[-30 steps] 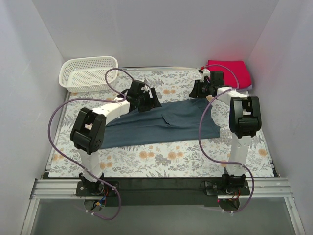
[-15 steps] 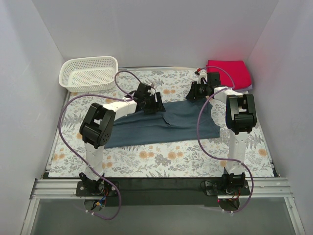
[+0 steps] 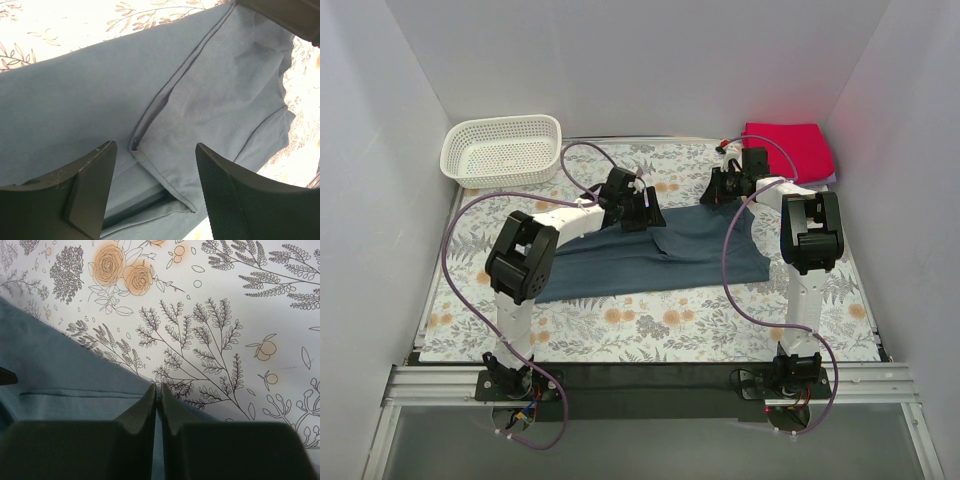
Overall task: Fold and stack the t-shirts
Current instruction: Fold the tshirt
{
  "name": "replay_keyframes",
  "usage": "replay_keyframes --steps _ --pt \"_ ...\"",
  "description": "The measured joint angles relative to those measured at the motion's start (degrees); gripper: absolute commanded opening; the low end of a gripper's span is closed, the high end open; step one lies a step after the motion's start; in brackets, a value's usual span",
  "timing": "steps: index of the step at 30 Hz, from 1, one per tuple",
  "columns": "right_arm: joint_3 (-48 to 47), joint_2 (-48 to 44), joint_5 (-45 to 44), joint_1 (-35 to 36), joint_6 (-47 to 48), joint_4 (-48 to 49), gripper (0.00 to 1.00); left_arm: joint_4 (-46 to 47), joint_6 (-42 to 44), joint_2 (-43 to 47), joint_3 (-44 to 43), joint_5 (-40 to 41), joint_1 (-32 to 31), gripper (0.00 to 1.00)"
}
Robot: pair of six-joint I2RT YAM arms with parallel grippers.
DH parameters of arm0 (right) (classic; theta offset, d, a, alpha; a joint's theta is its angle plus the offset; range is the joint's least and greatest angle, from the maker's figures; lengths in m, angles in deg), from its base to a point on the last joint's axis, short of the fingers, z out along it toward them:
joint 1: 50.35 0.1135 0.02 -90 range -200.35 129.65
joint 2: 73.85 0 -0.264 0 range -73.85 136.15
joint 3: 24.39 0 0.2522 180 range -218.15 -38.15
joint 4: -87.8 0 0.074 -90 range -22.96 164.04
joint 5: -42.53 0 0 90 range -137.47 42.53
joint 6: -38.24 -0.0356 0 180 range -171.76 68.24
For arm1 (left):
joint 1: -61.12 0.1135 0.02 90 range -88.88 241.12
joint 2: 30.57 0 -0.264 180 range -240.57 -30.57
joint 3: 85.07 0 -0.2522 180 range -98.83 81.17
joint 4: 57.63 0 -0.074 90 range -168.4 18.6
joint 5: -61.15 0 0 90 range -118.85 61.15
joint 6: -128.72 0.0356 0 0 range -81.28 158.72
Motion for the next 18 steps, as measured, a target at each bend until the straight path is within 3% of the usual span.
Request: replay_keyframes --steps 4,7,17,18 --pt "0.0 0.0 0.15 -0.02 0.28 0.0 0.01 0.28 0.0 -0.63 -0.07 0.0 -0.26 0.58" --pt "0.0 0.0 0.39 0.0 0.46 0.0 0.01 0.37 0.0 -1.77 -0.07 0.02 -0.31 0.57" --pt "0.0 0.0 0.9 0.0 0.7 0.0 0.01 0.59 -0.02 -3.34 -0.96 0.0 -0.63 0.43" --pt "0.0 0.0 0.98 0.0 0.7 0.0 0.01 0.55 -0.04 -3.41 -0.96 -0.02 -0.7 0.38"
